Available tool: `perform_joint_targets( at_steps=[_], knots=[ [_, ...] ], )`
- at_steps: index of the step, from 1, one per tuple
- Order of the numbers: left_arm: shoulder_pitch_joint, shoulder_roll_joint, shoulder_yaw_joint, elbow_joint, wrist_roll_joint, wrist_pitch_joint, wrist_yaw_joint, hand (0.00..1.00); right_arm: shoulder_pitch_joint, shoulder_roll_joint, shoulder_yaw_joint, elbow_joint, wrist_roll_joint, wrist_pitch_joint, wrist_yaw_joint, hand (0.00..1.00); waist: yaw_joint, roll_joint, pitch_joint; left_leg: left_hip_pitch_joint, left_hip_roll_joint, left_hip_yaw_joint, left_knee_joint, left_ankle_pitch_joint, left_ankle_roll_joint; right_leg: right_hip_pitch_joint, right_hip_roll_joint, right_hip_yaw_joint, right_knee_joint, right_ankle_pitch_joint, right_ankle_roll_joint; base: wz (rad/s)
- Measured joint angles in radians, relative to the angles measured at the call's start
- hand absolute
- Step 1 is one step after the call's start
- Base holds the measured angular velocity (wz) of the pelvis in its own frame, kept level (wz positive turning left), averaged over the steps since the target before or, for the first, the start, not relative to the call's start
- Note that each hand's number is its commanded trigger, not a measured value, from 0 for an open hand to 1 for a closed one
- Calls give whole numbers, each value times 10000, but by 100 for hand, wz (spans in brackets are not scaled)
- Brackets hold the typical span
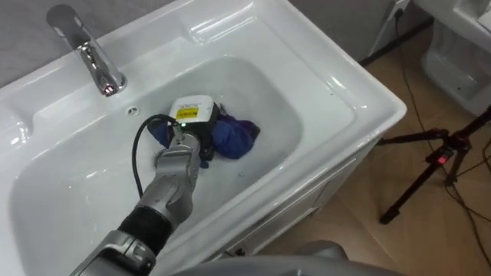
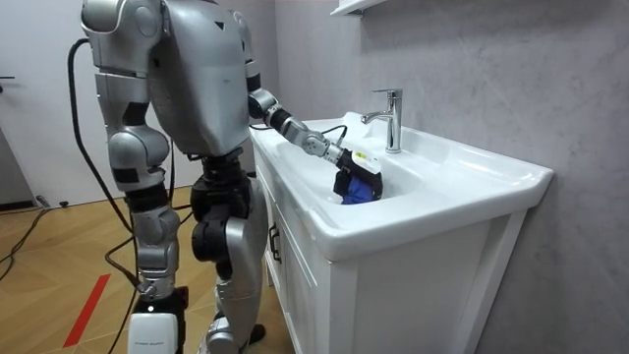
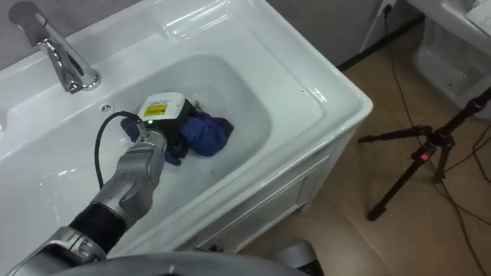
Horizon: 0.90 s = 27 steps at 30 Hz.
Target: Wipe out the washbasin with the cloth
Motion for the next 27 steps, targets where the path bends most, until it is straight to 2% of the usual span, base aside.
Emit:
perform_joint_targets(
  at_steps=[3,4,5,9,11,15,17,23,27],
  knots=[
    [-258,41,238,682,-5,-231,163,100,1,-32,-16,-40,-167,3,65,0,41,83,81,136,90,274,-1,-43,-71,42,97,225,18,41,-36,-20],
    [-314,41,321,878,-5,-280,187,100,16,-31,-56,-49,-222,3,78,0,38,96,86,139,129,319,1,-78,-118,36,132,249,21,49,-47,-22],
    [-449,41,453,1291,-8,-336,281,100,38,-12,-187,-43,-242,0,90,0,-17,141,58,166,159,349,5,-103,-123,39,172,288,30,61,-66,-12],
    [-636,58,982,2117,16,-429,567,100,128,-20,-595,-5,-261,1,27,0,-144,222,79,272,216,455,-12,-114,-141,68,280,516,24,88,-93,-11],
    [-627,135,1202,2399,19,-502,749,100,328,-92,-929,-67,-218,44,-31,0,-95,242,78,390,233,536,-87,-114,-150,118,324,599,-9,91,-97,-9],
    [-555,363,1824,2626,36,-405,783,100,574,-256,-1238,-218,-260,320,-27,0,62,265,58,506,255,798,-155,-125,-173,111,382,816,-5,140,-87,-21],
    [-540,592,2074,2746,139,-236,798,100,700,-262,-1377,-255,-325,426,5,0,150,223,43,524,284,875,-151,-138,-192,104,421,958,-10,166,-96,-11],
    [-222,626,2315,2838,1427,-277,804,100,887,-261,-1940,-674,-613,434,236,0,241,149,32,590,322,902,-151,-142,-204,115,477,1078,-24,177,-118,-6],
    [-122,626,2441,3050,2068,-240,850,100,907,-265,-1968,-882,-956,560,235,0,327,110,3,595,321,932,-152,-139,-210,109,484,1122,-38,177,-121,-2]
  ],
)
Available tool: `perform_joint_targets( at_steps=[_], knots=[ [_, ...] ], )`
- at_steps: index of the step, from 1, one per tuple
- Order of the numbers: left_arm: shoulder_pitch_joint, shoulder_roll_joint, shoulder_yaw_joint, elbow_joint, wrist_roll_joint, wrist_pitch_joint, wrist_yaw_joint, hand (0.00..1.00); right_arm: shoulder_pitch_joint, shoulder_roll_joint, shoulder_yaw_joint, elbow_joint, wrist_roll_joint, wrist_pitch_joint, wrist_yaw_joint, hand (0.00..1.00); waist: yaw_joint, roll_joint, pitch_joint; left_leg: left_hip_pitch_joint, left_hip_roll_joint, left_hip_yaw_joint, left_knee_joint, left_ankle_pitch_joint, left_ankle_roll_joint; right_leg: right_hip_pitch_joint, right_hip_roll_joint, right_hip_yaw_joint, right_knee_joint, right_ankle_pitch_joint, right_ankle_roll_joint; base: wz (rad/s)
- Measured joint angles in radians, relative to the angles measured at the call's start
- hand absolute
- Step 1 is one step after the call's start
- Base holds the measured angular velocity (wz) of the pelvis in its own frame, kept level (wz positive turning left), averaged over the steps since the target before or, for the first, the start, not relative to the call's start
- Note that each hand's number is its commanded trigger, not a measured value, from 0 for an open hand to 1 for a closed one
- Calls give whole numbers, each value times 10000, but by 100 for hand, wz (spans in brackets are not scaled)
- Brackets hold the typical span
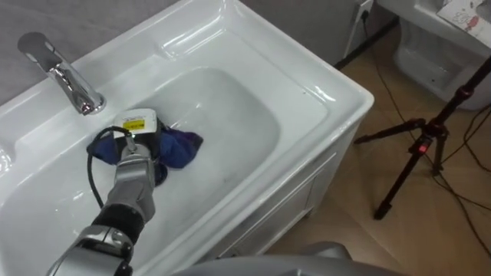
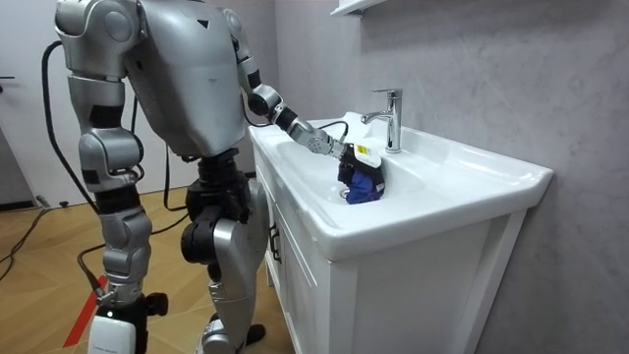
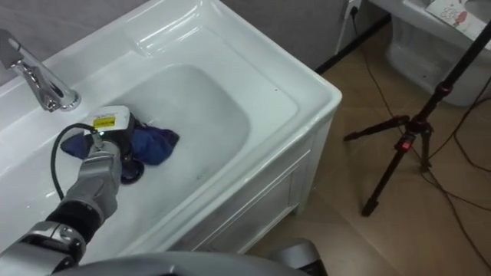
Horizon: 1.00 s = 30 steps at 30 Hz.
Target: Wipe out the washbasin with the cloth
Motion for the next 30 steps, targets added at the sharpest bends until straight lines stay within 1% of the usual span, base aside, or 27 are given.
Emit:
perform_joint_targets(
  at_steps=[1,3,5,8,10,13,15,17,18,20,23,25,27,29,30],
  knots=[
    [27,0,53,1,11,14,17,100,-3,0,0,-5,-60,33,-4,0,13,-16,-11,0,1,0,1,1,-1,-1,0,0,1,0,0,0],
    [129,1,208,11,24,68,143,100,-17,-2,3,5,-89,83,-25,0,72,-92,-57,-10,0,-2,4,3,-5,-16,-1,-7,1,0,0,0],
    [265,4,269,13,96,142,302,100,-13,-3,0,14,-99,89,-71,0,120,-205,-138,-11,-1,-15,8,5,-7,-4,-7,-44,-8,1,0,3],
    [331,5,269,56,82,200,391,100,-42,-5,-1,1,-340,87,-125,0,120,-246,-174,9,-9,-33,14,4,-7,39,-28,-106,-25,7,2,0],
    [331,5,269,91,71,222,391,100,-104,7,1,1,-414,96,-125,0,123,-237,-178,6,-8,-64,15,4,-7,63,-30,-125,-21,8,2,4],
    [410,4,319,93,-104,307,419,100,-157,34,3,-2,-421,272,-190,0,147,-198,-183,17,-1,-87,14,4,-7,82,-34,-194,-21,10,-2,1],
    [468,4,399,58,-105,308,419,100,-162,46,6,-2,-414,317,-287,0,202,-183,-189,15,-3,-209,14,4,-7,97,-40,-249,-25,10,-5,6],
    [507,4,549,64,-74,307,420,100,-170,47,3,1,-437,324,-379,0,424,-185,-186,34,-4,-266,15,6,-9,137,-45,-305,-26,4,-16,7],
    [540,4,639,72,-74,308,435,100,-192,47,3,0,-437,323,-399,0,463,-192,-181,49,-4,-284,16,7,-11,159,-47,-330,-25,1,-19,9],
    [690,14,689,92,-85,331,628,100,-271,50,1,-7,-432,305,-487,0,615,-187,-182,94,-9,-385,19,7,-12,266,-58,-401,-158,-4,-28,14],
    [979,13,940,73,-69,330,1010,100,-474,114,-114,-40,-434,265,-486,0,647,-225,-167,131,-14,-575,19,21,-33,388,-73,-573,-174,-42,-53,18],
    [1181,14,1142,57,-62,328,1281,100,-526,130,-242,-100,-437,199,-477,0,678,-239,-164,164,-11,-619,10,34,-56,416,-75,-632,-164,-102,-83,11],
    [1275,15,1273,86,36,326,1496,100,-509,130,-312,-276,-436,162,-467,0,794,-237,-162,169,3,-645,7,48,-79,410,-59,-651,-158,-131,-109,2],
    [1401,16,1364,86,78,325,1833,100,-512,128,-367,-290,-433,137,-471,0,976,-245,-162,131,18,-710,2,59,-97,389,-61,-776,-160,-146,-140,6],
    [1446,16,1364,86,83,326,1949,100,-514,127,-367,-294,-433,138,-471,0,1001,-246,-163,116,16,-747,3,60,-98,388,-63,-801,-162,-154,-147,15]
  ],
)
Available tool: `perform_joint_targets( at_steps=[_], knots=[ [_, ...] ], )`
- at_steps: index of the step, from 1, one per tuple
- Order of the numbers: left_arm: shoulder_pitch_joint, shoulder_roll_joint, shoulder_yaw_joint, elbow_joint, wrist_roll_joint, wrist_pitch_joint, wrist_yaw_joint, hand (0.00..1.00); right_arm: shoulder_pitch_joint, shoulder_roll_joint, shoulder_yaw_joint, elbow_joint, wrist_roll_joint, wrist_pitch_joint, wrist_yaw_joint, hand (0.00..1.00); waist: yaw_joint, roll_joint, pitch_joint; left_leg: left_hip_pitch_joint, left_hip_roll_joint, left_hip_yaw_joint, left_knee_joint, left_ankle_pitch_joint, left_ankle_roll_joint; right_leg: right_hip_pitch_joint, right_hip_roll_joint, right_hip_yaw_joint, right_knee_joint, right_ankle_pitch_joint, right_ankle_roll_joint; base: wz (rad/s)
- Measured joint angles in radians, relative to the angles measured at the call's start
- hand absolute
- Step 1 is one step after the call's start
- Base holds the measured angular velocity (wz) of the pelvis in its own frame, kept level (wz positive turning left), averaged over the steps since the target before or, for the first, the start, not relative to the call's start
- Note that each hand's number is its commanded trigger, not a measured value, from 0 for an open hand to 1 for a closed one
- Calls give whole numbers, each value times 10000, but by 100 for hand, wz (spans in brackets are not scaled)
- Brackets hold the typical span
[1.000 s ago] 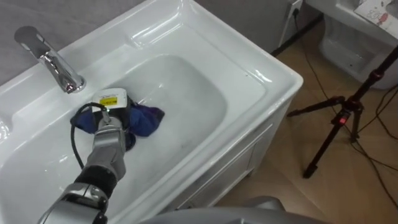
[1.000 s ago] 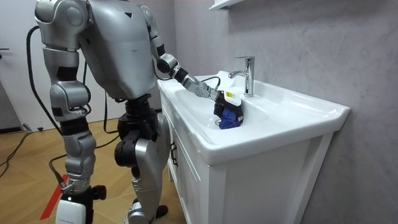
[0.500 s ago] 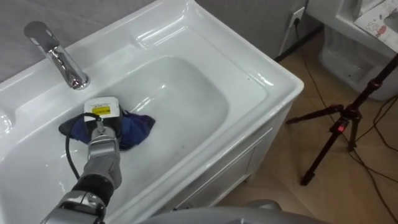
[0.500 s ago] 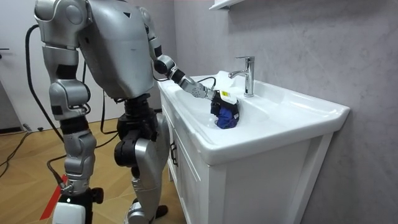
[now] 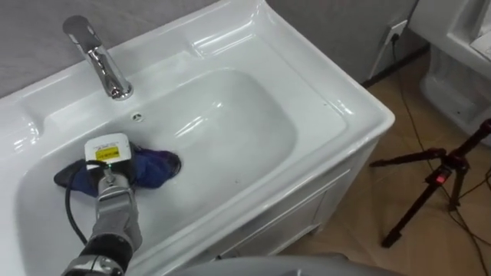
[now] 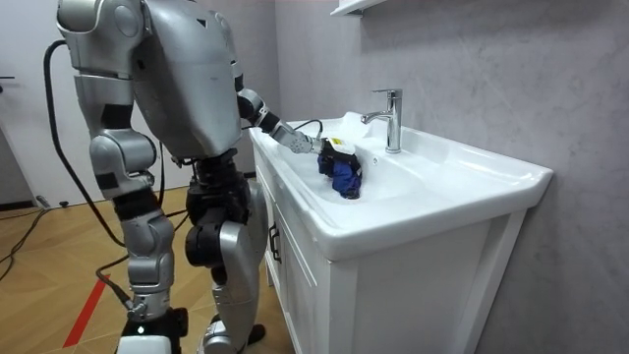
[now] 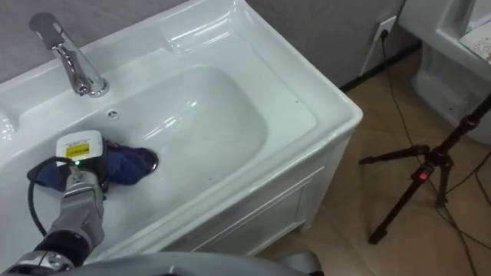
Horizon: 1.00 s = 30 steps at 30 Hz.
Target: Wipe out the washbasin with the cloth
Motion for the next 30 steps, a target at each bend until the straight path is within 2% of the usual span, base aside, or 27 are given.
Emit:
perform_joint_targets(
  at_steps=[6,9,11,12,14,15,17,22,23,26,28,30],
  knots=[
    [221,1,151,-10,364,-29,791,100,-66,-64,-19,-39,-88,-87,5,0,476,10,-7,-49,6,-196,0,14,-23,1,8,-122,5,-12,-25,3],
    [247,39,156,-101,417,-37,873,100,-147,-113,-16,-45,-85,-100,32,0,572,51,-19,-78,-5,-327,0,14,-23,-8,-2,-210,1,-11,-26,9],
    [258,234,156,-139,410,-106,844,100,-219,-120,-22,-53,-70,-163,31,0,667,104,-44,-129,-6,-395,0,14,-23,-5,-3,-255,-13,-11,-26,7],
    [278,375,158,-138,411,-194,852,100,-253,-136,-31,-44,-36,-221,31,0,720,195,-77,-152,-5,-416,6,14,-23,-2,-4,-266,-11,-12,-27,6],
    [399,589,157,-166,382,-319,907,100,-411,-187,-49,48,-17,-324,35,0,704,245,-65,-175,-11,-478,9,14,-23,-8,-20,-318,-11,-11,-28,6],
    [446,643,157,-218,353,-353,900,100,-435,-210,-49,58,-21,-349,46,0,705,304,-93,-180,-14,-499,15,14,-23,-7,-26,-344,-8,-11,-28,11],
    [516,789,158,-313,195,-439,887,100,-483,-306,-157,57,-20,-501,167,0,725,359,-60,-205,-27,-601,26,14,-23,-15,-49,-442,-7,-11,-27,12],
    [490,902,214,-353,211,-575,720,100,-633,-387,-311,55,34,-535,365,0,720,542,-51,-405,-45,-770,202,14,-21,-59,-114,-684,-33,-19,-27,10],
    [489,921,365,-412,209,-669,721,100,-687,-399,-315,55,70,-531,363,0,733,635,-88,-513,-45,-819,256,15,-20,-144,-118,-714,-2,-18,-29,11],
    [474,1000,560,-553,194,-756,729,100,-714,-421,-317,94,256,-614,352,0,717,662,-64,-637,-49,-1009,301,16,-19,-155,-138,-913,0,-14,-36,17],
    [476,1019,887,-773,190,-866,736,100,-725,-427,-320,92,463,-635,353,0,805,746,-79,-676,-53,-1080,309,17,-18,-169,-140,-951,-9,-14,-36,10],
    [466,1083,1174,-997,178,-933,785,100,-727,-427,-397,150,668,-716,359,0,945,724,-53,-687,-54,-1119,309,18,-19,-175,-137,-956,-16,-15,-37,0]
  ],
)
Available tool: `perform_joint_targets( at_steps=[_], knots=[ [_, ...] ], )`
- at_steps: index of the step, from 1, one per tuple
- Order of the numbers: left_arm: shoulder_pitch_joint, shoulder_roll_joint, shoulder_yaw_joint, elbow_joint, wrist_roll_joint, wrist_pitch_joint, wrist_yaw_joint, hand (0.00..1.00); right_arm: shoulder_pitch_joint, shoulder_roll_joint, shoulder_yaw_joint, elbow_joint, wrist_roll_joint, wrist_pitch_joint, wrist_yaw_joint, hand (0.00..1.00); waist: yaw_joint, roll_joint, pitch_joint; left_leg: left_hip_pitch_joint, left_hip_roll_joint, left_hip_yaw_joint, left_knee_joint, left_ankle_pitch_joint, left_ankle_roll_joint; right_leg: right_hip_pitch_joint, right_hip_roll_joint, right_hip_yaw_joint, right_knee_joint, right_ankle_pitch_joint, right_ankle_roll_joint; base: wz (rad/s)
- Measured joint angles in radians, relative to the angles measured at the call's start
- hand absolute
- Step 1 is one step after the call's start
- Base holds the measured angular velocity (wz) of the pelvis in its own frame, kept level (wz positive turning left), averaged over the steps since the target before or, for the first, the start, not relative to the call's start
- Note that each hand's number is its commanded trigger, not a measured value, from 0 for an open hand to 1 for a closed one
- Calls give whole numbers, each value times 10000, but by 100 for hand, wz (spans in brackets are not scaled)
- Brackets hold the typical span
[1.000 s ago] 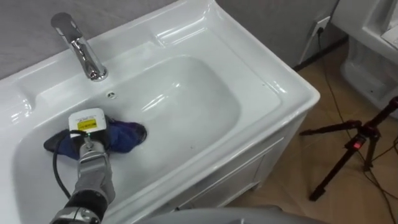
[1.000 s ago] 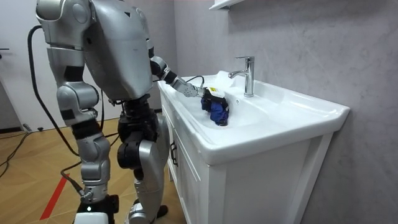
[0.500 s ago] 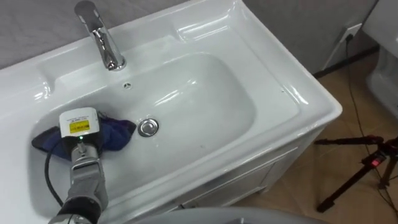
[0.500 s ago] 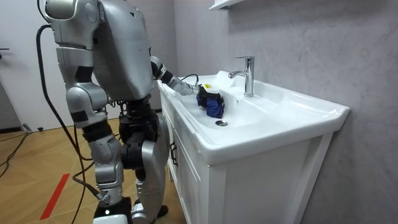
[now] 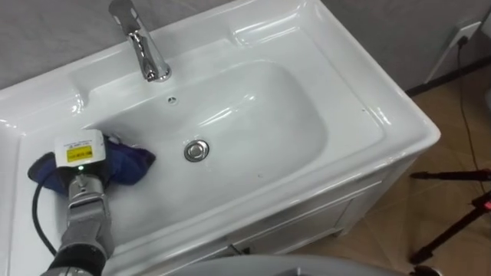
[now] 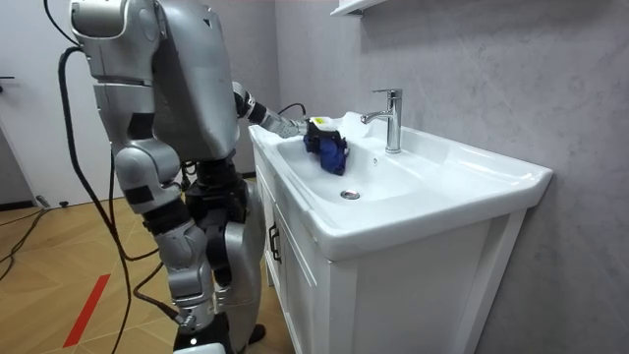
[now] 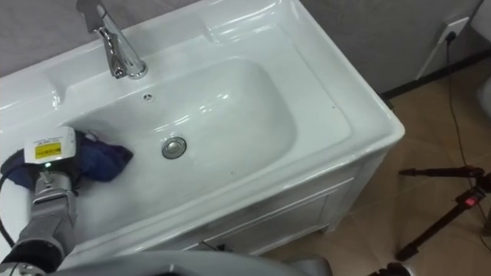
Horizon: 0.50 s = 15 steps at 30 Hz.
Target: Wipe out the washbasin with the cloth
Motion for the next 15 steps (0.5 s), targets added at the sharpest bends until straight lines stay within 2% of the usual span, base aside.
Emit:
perform_joint_targets(
  at_steps=[3,6,8,10,13,15],
  knots=[
    [-18,27,497,-586,-316,-85,32,100,-85,-13,-158,138,122,-122,22,0,162,37,6,-101,-25,-67,18,1,2,-39,-15,-38,-27,-2,-2,6],
    [-22,29,551,-821,-426,-92,35,100,-53,-30,-233,139,128,-216,18,0,198,43,9,-192,-53,-157,20,2,4,-45,-37,-129,-112,-2,-1,9],
    [-21,29,571,-1121,-956,-92,45,100,-42,-30,-226,158,137,-214,1,0,262,78,-12,-290,-63,-201,26,3,6,-99,-52,-237,-117,-3,0,12],
    [-11,29,672,-1422,-1305,-90,42,100,-27,-30,-225,152,138,-228,-12,0,280,56,4,-313,-71,-339,18,3,6,-78,-54,-299,-122,-4,1,13],
    [-1,77,962,-2122,-1836,-67,42,100,-19,-39,-214,148,142,-363,-34,0,333,-22,102,-333,-87,-454,17,3,6,-34,-67,-404,-142,-7,6,13],
    [-2,137,1026,-2480,-1958,-65,38,100,-22,-56,-200,171,182,-475,-35,0,328,-47,120,-418,-126,-582,25,4,7,-10,-96,-525,-148,-12,13,17]
  ],
)
